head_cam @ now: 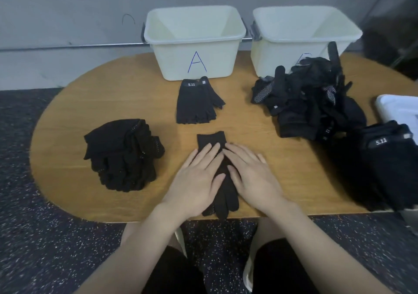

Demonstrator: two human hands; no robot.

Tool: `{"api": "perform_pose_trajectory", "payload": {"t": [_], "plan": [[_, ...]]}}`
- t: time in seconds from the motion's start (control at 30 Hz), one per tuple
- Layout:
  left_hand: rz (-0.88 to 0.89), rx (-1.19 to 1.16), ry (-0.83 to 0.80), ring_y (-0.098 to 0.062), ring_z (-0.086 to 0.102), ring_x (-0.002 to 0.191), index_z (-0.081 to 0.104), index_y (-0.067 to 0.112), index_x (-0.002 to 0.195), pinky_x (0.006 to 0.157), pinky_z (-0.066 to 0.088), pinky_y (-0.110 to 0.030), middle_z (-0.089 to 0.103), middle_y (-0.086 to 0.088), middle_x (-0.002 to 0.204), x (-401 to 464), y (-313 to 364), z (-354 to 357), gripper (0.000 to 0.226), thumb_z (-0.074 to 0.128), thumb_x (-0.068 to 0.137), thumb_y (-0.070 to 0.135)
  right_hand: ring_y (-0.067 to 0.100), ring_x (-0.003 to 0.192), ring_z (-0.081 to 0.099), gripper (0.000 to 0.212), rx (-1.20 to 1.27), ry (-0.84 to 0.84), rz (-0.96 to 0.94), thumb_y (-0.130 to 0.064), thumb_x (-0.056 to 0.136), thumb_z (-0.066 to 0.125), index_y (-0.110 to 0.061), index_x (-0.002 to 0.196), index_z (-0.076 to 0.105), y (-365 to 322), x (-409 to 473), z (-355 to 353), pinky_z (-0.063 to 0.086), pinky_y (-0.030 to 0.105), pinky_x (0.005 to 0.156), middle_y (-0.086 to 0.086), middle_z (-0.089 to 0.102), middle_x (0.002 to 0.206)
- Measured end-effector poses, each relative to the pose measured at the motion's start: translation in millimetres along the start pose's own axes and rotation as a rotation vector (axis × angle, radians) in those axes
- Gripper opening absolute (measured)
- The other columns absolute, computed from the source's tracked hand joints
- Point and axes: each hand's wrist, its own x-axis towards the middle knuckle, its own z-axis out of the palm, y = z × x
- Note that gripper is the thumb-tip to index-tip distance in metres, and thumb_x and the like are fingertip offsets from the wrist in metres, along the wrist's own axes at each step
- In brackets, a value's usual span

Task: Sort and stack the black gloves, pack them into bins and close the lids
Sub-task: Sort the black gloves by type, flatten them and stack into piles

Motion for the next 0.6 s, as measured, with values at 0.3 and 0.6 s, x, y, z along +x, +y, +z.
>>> {"api": "perform_pose_trajectory", "payload": {"t": [0.3,0.6], "plan": [[-0.098,0.070,-0.150,-0.012,-0.023,0.155,-0.010,0.019,0.164,0.129,-0.005,-0.040,-0.022,0.004,0.169,6.8,-22.4,-4.5,0.087,0.013,0.100,0.073,0.008,0.157,-0.009,0.065,-0.124,-0.208,-0.016,-0.053,0.107,0.013,-0.022,0.164,0.016,0.5,0.3,-3.3,-0.001,0.044,0.129,-0.011,0.006,0.171],[-0.129,0.024,-0.139,-0.011,-0.019,0.156,-0.009,0.019,0.164,0.129,-0.004,-0.038,-0.019,0.005,0.170,6.6,-25.0,-4.5,0.063,0.009,0.110,0.047,0.010,0.155,-0.023,0.103,-0.198,-0.287,-0.091,-0.088,0.089,0.020,-0.020,0.165,0.002,0.6,-15.3,-12.9,-0.007,0.048,0.128,-0.008,-0.009,0.171]]}}
